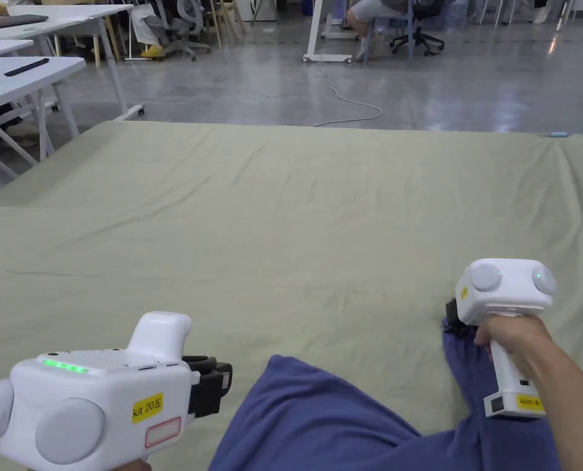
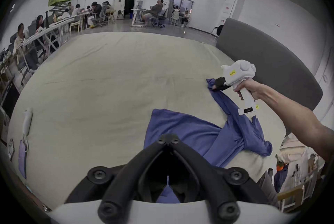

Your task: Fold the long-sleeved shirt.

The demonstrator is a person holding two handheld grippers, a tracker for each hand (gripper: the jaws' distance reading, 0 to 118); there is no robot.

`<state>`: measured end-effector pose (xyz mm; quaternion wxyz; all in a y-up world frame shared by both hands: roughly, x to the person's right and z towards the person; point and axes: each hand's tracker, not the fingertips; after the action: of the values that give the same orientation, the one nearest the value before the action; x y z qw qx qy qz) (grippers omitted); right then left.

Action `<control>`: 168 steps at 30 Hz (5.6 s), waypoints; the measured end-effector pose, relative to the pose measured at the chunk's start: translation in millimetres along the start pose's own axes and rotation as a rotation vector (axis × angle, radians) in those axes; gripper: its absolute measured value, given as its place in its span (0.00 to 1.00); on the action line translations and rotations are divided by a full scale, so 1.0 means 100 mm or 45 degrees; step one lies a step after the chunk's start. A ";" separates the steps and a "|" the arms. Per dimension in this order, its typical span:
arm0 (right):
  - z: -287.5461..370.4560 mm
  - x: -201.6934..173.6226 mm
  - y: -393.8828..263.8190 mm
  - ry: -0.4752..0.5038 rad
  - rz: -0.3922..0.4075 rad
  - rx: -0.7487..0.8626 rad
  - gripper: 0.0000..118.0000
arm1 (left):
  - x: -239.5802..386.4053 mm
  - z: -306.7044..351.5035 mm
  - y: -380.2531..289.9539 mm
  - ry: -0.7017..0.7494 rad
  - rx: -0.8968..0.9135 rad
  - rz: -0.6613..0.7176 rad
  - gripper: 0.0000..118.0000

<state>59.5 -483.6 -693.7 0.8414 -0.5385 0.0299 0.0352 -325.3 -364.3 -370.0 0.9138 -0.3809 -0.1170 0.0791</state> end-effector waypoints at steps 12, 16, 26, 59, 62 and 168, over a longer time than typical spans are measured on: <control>2.20 0.55 -1.15 0.244 0.163 0.368 0.03 | 0.18 -0.02 -0.08 -0.067 -0.007 -0.030 0.00; 3.07 0.75 -2.10 0.293 0.252 0.418 0.03 | 0.28 0.03 -0.14 -0.087 -0.009 -0.062 0.00; 2.41 0.61 -3.43 0.349 0.368 -0.044 0.03 | 0.39 0.11 -0.41 -0.121 -0.045 -0.045 0.00; 2.45 0.64 -2.64 0.215 0.121 0.295 0.00 | -0.03 0.37 -0.98 0.255 -0.270 0.041 0.98; 2.38 0.49 -2.66 0.235 0.152 0.279 0.00 | -0.20 0.20 -1.17 0.329 -0.377 0.060 0.98; 2.85 1.29 0.06 0.136 -0.263 0.713 0.00 | 0.12 -0.34 2.11 0.207 0.244 0.214 0.01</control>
<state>190.6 -218.7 -591.0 0.9535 -0.2869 0.0276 -0.0884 -315.8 -237.0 -541.7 0.9425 -0.3056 -0.0022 0.1350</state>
